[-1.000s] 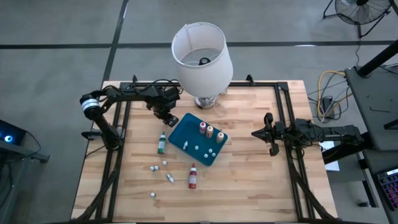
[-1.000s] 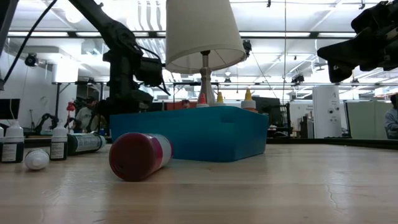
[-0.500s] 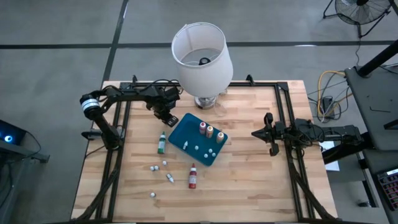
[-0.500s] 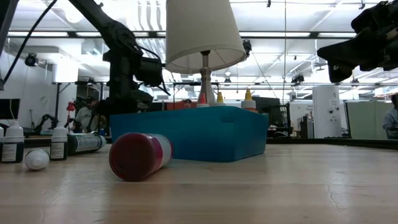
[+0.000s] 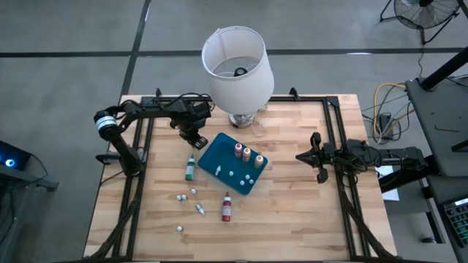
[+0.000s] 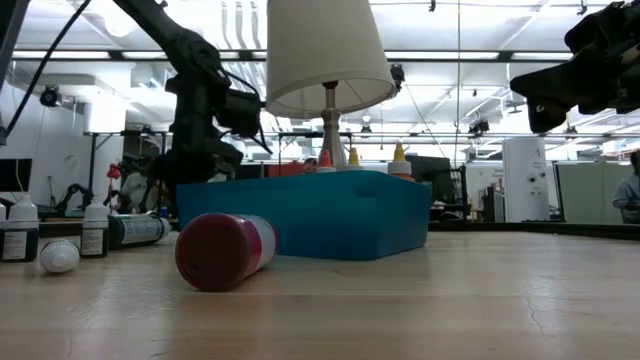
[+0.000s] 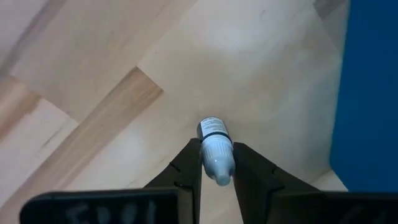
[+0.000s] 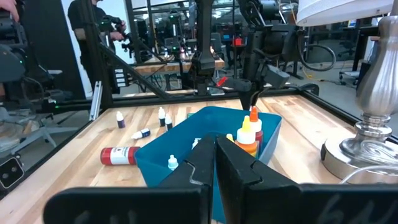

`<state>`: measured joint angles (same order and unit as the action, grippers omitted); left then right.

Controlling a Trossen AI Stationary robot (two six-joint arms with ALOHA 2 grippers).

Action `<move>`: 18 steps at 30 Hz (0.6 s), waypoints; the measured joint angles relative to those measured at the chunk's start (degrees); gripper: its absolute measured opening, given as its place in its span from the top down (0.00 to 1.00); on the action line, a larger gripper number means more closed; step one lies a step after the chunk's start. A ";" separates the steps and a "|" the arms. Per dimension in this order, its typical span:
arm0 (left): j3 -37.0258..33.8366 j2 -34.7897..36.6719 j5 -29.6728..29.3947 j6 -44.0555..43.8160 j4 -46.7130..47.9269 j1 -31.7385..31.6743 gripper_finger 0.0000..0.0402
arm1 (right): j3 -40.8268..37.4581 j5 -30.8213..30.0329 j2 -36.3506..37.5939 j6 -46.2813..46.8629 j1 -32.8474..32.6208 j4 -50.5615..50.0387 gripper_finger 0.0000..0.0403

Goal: Pick & Place food coloring
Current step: Put the small black food coloring bottle into the blue container

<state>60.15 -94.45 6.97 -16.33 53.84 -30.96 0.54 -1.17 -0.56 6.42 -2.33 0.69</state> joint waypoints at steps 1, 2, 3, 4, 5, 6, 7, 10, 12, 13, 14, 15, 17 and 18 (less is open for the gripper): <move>0.43 0.17 -0.09 0.36 0.64 0.00 0.88 | 0.00 0.00 0.00 0.00 0.00 0.01 0.98; 1.02 0.39 -0.38 0.57 1.48 0.00 0.88 | 0.00 0.00 0.00 0.00 -0.02 0.02 0.98; 1.62 0.66 -0.55 0.93 1.93 0.00 0.88 | 0.00 0.00 0.00 0.00 -0.02 0.02 0.98; 2.36 0.83 -0.57 1.22 2.42 0.00 0.88 | 0.00 0.00 -0.01 0.00 -0.02 0.01 0.98; 3.16 0.97 -0.65 1.28 3.04 0.00 0.88 | 0.00 0.00 0.00 0.00 -0.02 0.01 0.98; 3.95 1.00 -0.65 1.34 4.19 -0.02 0.88 | 0.00 0.02 0.00 0.00 -0.01 0.02 0.98; 4.78 1.04 -0.67 1.37 5.51 0.00 0.88 | 0.00 0.00 0.00 0.00 -0.02 0.00 0.98; 6.91 1.45 -0.69 1.51 8.96 0.00 0.88 | 0.00 0.00 0.00 0.00 0.00 0.02 0.98; 7.20 1.73 -0.77 2.24 9.75 -0.07 0.88 | 0.00 0.00 0.00 -0.01 -0.02 0.00 0.98; 7.13 1.74 -0.94 2.68 10.09 -0.07 0.88 | 0.00 0.00 0.00 0.00 0.00 0.01 0.98; 6.97 1.74 -0.97 2.80 10.34 -0.07 0.88 | 0.00 0.00 0.00 0.00 -0.02 0.02 0.98; 6.73 1.75 -0.96 2.83 10.67 -0.07 0.88 | 0.00 0.00 0.00 0.00 -0.02 0.00 0.98; 6.05 1.81 -0.95 2.83 11.27 -0.07 0.88 | 0.00 0.00 0.00 0.00 0.00 0.02 0.98; 5.62 1.86 -0.95 2.85 11.72 -0.07 0.88 | 0.00 0.00 0.00 0.00 -0.02 0.02 0.98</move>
<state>65.77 -92.59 6.02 -13.48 65.56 -31.03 0.54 -1.17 -0.56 6.42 -2.34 0.71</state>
